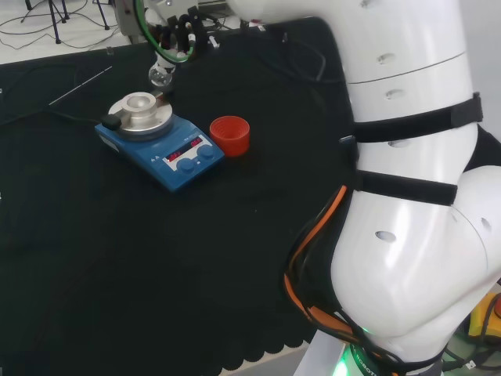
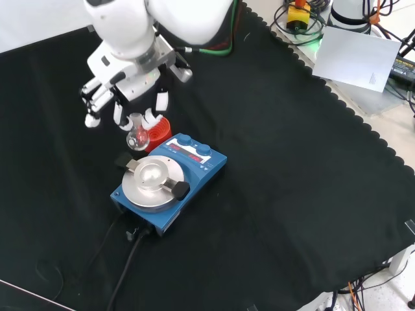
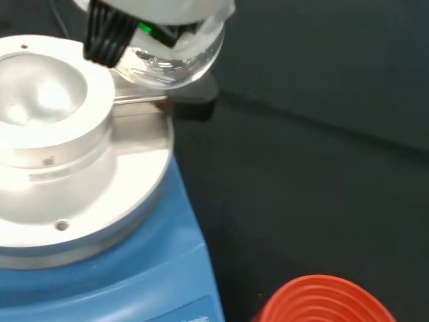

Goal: Place the round-bottom flask on the heater.

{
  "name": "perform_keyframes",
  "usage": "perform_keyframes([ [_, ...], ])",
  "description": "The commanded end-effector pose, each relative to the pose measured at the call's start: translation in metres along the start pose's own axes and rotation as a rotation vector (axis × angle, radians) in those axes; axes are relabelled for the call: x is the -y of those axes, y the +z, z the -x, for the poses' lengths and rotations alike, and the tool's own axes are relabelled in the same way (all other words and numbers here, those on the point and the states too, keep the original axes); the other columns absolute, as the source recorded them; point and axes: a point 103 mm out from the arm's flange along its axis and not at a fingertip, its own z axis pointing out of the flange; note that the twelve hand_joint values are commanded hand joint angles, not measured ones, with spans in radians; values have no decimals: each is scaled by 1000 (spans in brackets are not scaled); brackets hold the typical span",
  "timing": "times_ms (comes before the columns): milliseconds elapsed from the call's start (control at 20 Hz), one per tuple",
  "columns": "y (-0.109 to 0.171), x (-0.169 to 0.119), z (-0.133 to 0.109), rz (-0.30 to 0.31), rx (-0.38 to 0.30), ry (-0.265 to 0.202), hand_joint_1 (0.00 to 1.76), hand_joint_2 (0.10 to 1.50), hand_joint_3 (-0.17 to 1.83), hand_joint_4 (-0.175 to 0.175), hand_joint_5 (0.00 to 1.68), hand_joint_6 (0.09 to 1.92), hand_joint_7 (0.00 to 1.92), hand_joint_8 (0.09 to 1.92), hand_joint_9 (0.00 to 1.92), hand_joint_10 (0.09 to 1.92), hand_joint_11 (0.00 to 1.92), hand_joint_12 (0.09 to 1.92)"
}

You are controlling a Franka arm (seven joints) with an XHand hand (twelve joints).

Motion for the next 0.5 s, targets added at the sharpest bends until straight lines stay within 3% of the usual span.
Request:
perform_keyframes([
  [50, 4, -2, -26, -39, 34, -40, 1121, 633, 707, 175, 1263, 713, 204, 552, 362, 628, 0, 1335],
  [500, 2, -5, -37, -46, 44, -59, 1121, 633, 707, 175, 1264, 711, 206, 553, 362, 627, 0, 1340],
])
